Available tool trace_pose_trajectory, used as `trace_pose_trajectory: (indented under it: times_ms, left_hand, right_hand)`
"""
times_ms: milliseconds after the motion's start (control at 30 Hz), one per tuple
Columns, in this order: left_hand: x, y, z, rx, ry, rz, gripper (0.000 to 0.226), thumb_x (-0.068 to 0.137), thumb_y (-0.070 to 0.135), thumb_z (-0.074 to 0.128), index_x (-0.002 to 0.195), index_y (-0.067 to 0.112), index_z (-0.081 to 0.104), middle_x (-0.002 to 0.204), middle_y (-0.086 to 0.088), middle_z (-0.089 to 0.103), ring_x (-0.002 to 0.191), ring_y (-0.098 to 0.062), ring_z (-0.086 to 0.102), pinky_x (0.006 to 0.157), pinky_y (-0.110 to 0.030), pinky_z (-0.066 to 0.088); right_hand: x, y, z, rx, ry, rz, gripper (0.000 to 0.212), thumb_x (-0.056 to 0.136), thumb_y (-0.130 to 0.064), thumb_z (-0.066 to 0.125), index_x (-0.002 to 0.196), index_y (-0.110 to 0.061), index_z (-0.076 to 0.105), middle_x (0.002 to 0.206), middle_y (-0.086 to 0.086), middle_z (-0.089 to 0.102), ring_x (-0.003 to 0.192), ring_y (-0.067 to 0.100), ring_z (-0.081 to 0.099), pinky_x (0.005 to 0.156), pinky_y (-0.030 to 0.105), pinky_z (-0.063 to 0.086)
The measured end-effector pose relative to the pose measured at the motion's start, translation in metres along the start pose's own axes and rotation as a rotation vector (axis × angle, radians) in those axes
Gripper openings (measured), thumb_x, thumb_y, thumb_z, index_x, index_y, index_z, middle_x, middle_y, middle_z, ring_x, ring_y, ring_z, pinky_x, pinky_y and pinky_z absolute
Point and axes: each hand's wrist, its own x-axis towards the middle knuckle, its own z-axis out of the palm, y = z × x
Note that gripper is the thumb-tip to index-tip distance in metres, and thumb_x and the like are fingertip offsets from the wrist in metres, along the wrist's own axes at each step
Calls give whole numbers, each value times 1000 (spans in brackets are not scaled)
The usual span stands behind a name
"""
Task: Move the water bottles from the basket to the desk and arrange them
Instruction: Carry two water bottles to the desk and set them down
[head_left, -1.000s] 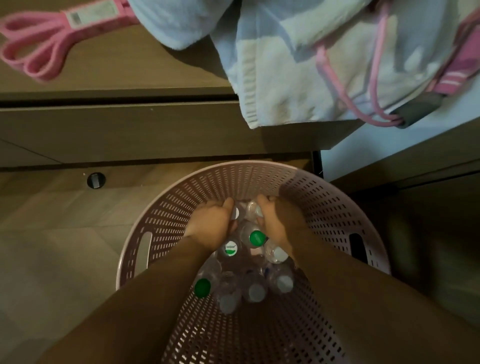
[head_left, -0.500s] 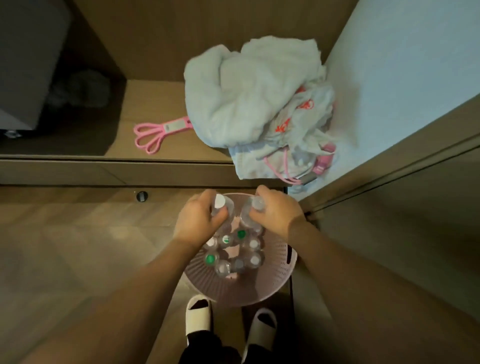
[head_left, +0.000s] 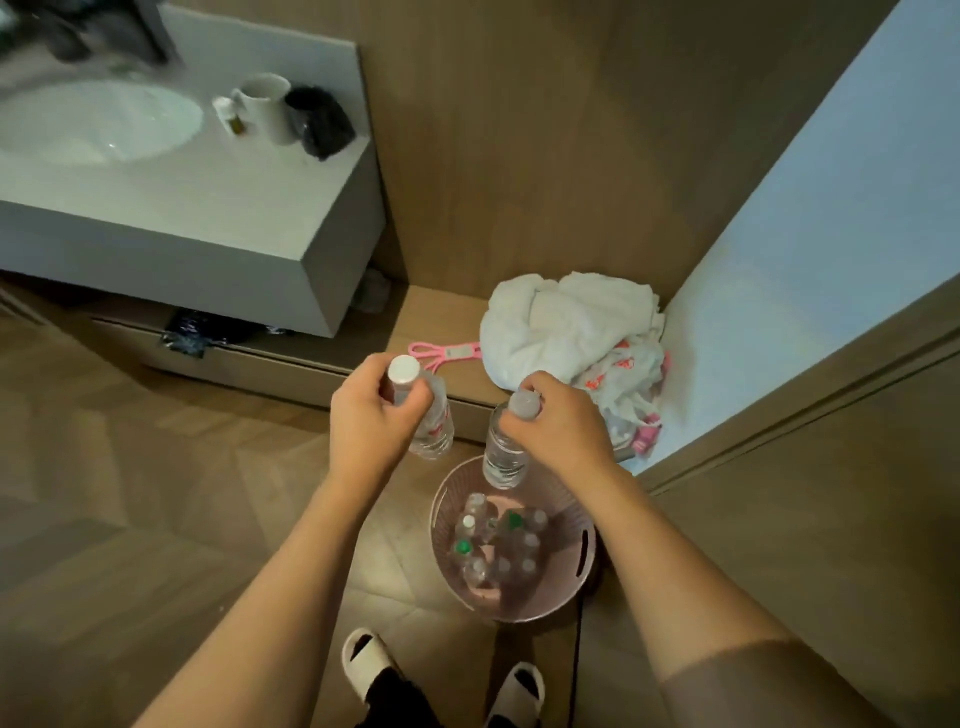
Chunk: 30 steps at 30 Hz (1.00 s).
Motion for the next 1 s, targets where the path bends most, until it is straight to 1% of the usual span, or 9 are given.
trace_pose_trajectory:
  times_ms: [133, 233, 300, 400, 500, 633, 800, 900, 1000]
  left_hand:
    - [13, -10, -62, -4, 74, -32, 15, 83, 22, 71, 97, 22, 64, 80, 15, 62, 73, -1, 58, 63, -15, 43]
    - [22, -29, -109, -3, 115, -32, 16, 83, 22, 70, 97, 23, 64, 80, 16, 62, 74, -1, 59, 64, -16, 42]
    - [29, -43, -138, 5, 150, -27, 17, 82, 25, 70, 97, 26, 62, 82, 19, 61, 76, -1, 60, 65, -16, 44]
    - [37, -67, -181, 5, 230, -16, 19, 81, 29, 70, 98, 27, 62, 84, 19, 62, 79, -1, 61, 66, -18, 48]
    - [48, -85, -223, 10, 334, -37, 18, 80, 27, 71, 96, 25, 63, 83, 20, 62, 79, 2, 60, 65, -17, 47]
    - [65, -107, -274, 36, 465, -85, 16, 78, 18, 74, 91, 22, 66, 75, 19, 60, 70, 6, 56, 59, -5, 38]
    - [90, -142, -335, 29, 629, -168, 15, 78, 19, 74, 91, 20, 66, 77, 17, 62, 72, 7, 58, 59, -3, 39]
    - [110, -170, -370, 45, 727, -199, 17, 77, 16, 75, 89, 23, 66, 76, 17, 62, 70, 3, 57, 62, -10, 41]
    - [131, -191, -408, 82, 788, -245, 18, 77, 13, 76, 88, 22, 66, 76, 15, 63, 69, 2, 56, 62, -9, 41]
  right_hand:
    - [3, -62, 20, -17, -73, -67, 19, 73, -36, 69, 83, -23, 59, 73, -5, 63, 70, 19, 59, 56, 29, 44]
    - [11, -107, 46, -31, -108, -124, 18, 75, -35, 70, 86, -25, 61, 75, -5, 64, 70, 15, 60, 53, 24, 42]
    - [17, -135, 67, -34, -122, -161, 21, 74, -39, 70, 90, -28, 62, 78, -7, 65, 72, 12, 61, 54, 24, 46]
    - [25, -181, 99, -27, -167, -200, 22, 76, -37, 71, 92, -27, 62, 82, -7, 65, 77, 12, 63, 67, 35, 60]
    - [35, -226, 128, -46, -213, -251, 23, 74, -38, 71, 92, -29, 61, 82, -7, 65, 77, 13, 63, 72, 40, 60]
    - [52, -286, 165, -51, -284, -327, 25, 70, -43, 68, 90, -31, 61, 83, -12, 64, 80, 12, 63, 72, 40, 59]
    - [80, -370, 213, -64, -363, -466, 23, 69, -39, 69, 89, -29, 62, 82, -10, 65, 78, 14, 62, 66, 32, 55]
    - [103, -417, 249, -36, -430, -560, 22, 68, -40, 68, 86, -29, 62, 79, -9, 65, 74, 13, 61, 58, 27, 47]
    - [125, -465, 283, -39, -491, -660, 22, 67, -41, 68, 84, -29, 60, 78, -8, 65, 74, 14, 61, 57, 28, 48]
